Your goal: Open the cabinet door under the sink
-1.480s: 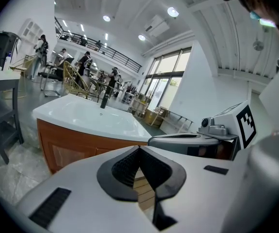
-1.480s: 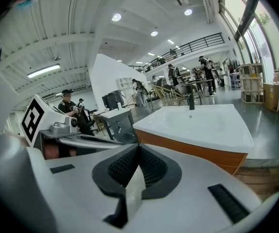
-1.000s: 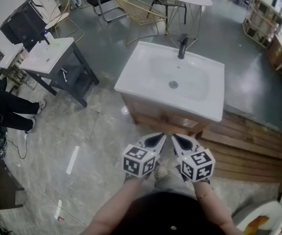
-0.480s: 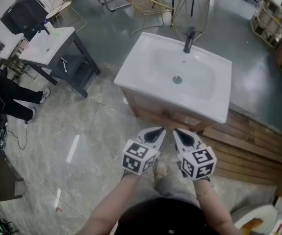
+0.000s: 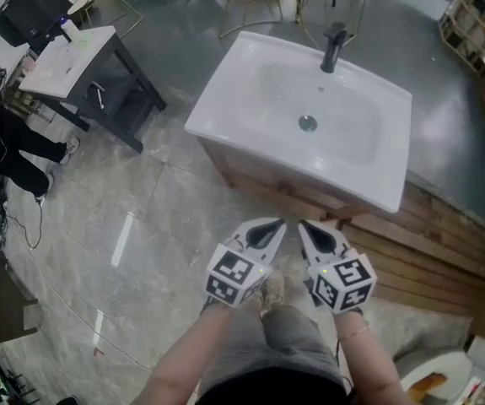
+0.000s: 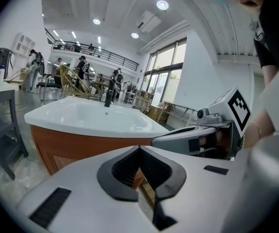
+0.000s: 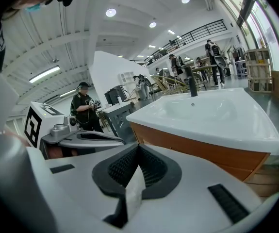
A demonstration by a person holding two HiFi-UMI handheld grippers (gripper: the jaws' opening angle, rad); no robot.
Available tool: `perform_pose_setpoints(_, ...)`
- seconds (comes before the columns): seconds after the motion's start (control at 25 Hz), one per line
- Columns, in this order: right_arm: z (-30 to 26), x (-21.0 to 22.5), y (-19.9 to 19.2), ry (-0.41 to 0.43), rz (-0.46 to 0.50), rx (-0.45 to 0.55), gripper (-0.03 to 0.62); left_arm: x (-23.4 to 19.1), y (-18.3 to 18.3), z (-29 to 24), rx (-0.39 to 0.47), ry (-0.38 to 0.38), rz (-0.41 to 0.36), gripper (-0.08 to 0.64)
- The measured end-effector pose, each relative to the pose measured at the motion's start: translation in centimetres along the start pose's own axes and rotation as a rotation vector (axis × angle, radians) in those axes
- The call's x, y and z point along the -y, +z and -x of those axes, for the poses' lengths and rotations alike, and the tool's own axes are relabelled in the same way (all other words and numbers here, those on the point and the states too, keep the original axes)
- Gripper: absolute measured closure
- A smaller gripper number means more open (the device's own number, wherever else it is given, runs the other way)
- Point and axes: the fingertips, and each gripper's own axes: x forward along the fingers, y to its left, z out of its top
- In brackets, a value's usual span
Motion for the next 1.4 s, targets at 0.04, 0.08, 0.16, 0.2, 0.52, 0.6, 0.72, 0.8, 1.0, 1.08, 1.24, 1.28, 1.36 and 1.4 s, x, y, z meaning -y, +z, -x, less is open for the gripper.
perform_pose_setpoints(0.04, -0.4, 0.1, -0.4, 0.004, -0.002, -0.007, 0.584, -0.3, -0.5, -0.3, -0.006, 0.0, 0.005, 0.551)
perform_pose_setpoints(0.08, -0.7, 0.3, -0.8, 0.009, -0.004, -0.012, 0.584, -0.6, -1.1, -0.7, -0.014, 0.001, 0.009, 0.551)
perform_pose_setpoints(0.16, -1.5, 0.7, -1.7, 0.014, -0.006, -0.021, 0.584, -1.4, -2.1, -1.4, -0.028, 0.009, 0.021, 0.551)
perform_pose_setpoints(0.2, -2.0, 1.1, -2.2, 0.011, -0.009, -0.027, 0.584, -1.8, -2.6, -1.7, -0.033, 0.015, 0.027, 0.551)
perform_pose_setpoints(0.52, -5.8, 3.8, -6.4, -0.038, -0.038, -0.065, 0.584, -2.3, -6.9, -4.6, -0.059, -0.039, 0.016, 0.551)
perform_pose_setpoints(0.6, -6.9, 4.7, -7.3, -0.054, -0.046, -0.063, 0.584, -2.7, -8.0, -5.4, -0.061, -0.037, 0.02, 0.551)
perform_pose_setpoints(0.72, -8.4, 6.2, -8.7, -0.077, -0.078, -0.06, 0.584, -3.8, -9.4, -6.6, -0.062, -0.018, 0.032, 0.551)
perform_pose_setpoints(0.8, -9.2, 6.8, -9.8, -0.092, -0.104, -0.058, 0.584, -4.5, -10.4, -7.1, -0.068, -0.008, 0.046, 0.551)
perform_pose_setpoints(1.0, -11.0, 7.7, -11.7, -0.1, -0.155, -0.054, 0.584, -6.2, -12.1, -8.7, -0.069, 0.028, 0.067, 0.551)
perform_pose_setpoints(1.08, -11.7, 8.1, -12.2, -0.106, -0.162, -0.052, 0.584, -6.6, -12.5, -9.4, -0.067, 0.042, 0.076, 0.551)
perform_pose_setpoints(1.24, -13.0, 9.1, -13.1, -0.117, -0.18, -0.06, 0.583, -7.3, -13.5, -10.5, -0.063, 0.051, 0.092, 0.551)
perform_pose_setpoints(1.28, -13.3, 9.4, -13.4, -0.119, -0.187, -0.065, 0.583, -7.5, -13.8, -10.8, -0.067, 0.055, 0.083, 0.551)
perform_pose_setpoints(1.36, -14.0, 10.0, -14.0, -0.123, -0.196, -0.073, 0.583, -8.1, -14.5, -11.2, -0.075, 0.065, 0.06, 0.551)
perform_pose_setpoints(1.4, -14.4, 10.2, -14.3, -0.125, -0.199, -0.075, 0.583, -8.4, -14.7, -11.4, -0.076, 0.069, 0.055, 0.551)
